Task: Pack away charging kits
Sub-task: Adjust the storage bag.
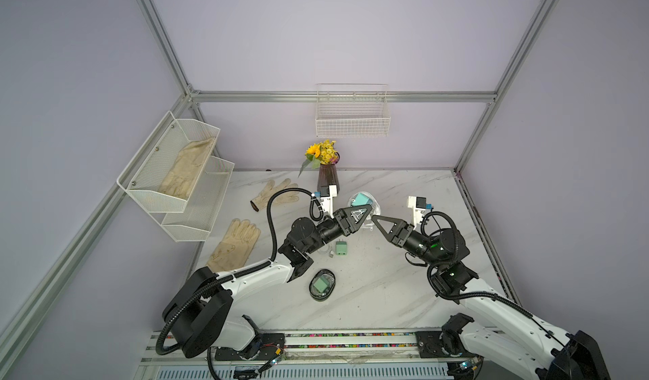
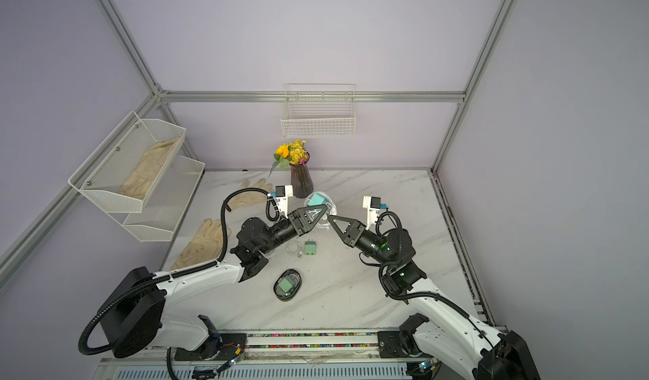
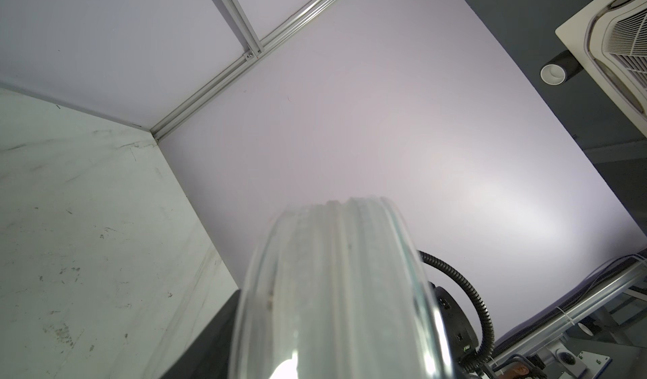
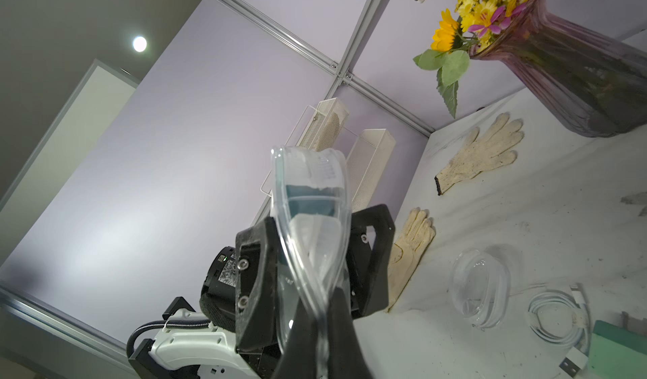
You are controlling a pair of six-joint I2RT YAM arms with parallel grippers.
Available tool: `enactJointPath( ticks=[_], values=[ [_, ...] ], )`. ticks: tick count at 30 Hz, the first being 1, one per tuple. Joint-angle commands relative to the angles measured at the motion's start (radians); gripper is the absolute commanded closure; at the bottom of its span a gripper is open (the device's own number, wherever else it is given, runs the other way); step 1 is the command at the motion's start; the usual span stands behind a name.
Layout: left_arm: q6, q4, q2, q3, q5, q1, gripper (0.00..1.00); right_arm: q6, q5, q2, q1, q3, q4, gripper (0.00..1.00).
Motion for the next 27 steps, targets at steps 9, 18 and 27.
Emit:
enactJointPath(
  ticks=[9,18,27],
  values=[
    [-0.032,0.083,0.031,0.113,0.013,0.036,0.58,-0.032,-0.012,0.016,0.006,-0.004,-0.019,1.0],
    [-0.045,0.045,0.008,0.105,0.011,0.06,0.75,-0.126,-0.025,-0.005,0.006,0.068,-0.176,0.79],
    [-0.244,-0.05,-0.057,0.066,-0.008,0.148,0.78,-0.46,0.01,-0.084,0.012,0.252,-0.63,0.6]
  ],
)
